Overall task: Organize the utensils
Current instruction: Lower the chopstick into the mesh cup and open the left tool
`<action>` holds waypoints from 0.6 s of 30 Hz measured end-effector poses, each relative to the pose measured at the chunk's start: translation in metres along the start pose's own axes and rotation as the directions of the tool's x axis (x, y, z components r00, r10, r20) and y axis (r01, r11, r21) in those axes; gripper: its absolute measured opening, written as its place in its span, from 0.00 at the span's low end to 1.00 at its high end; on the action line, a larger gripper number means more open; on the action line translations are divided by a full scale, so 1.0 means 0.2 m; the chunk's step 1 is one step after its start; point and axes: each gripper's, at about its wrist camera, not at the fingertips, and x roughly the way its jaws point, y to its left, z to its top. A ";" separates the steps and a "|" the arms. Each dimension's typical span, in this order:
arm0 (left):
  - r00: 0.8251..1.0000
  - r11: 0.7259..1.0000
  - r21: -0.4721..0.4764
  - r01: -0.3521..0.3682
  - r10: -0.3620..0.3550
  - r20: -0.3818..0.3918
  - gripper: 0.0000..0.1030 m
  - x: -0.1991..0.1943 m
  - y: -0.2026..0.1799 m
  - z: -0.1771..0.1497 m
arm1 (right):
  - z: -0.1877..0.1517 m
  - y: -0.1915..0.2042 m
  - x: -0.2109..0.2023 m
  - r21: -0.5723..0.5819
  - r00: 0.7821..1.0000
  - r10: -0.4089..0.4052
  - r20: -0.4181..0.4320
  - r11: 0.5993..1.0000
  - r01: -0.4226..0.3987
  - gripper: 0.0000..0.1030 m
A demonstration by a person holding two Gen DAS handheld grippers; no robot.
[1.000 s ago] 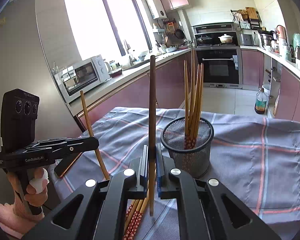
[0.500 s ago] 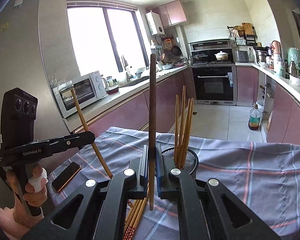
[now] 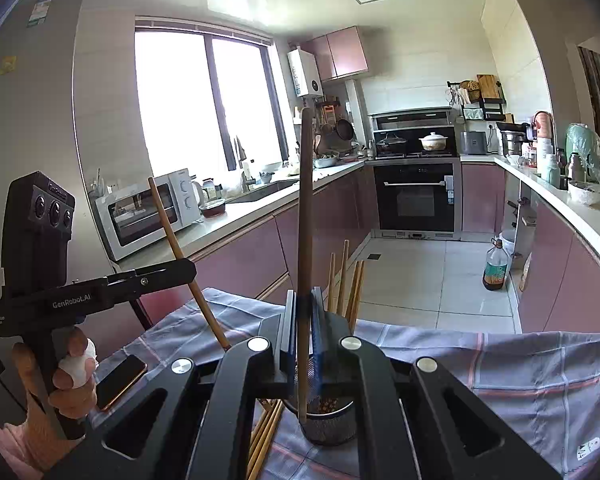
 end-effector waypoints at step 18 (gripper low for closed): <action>0.996 0.998 0.042 -0.052 0.055 -0.074 0.07 0.28 -0.06 0.00 | -0.02 -0.07 0.21 0.004 0.997 -0.054 -0.057 0.999 0.054 0.05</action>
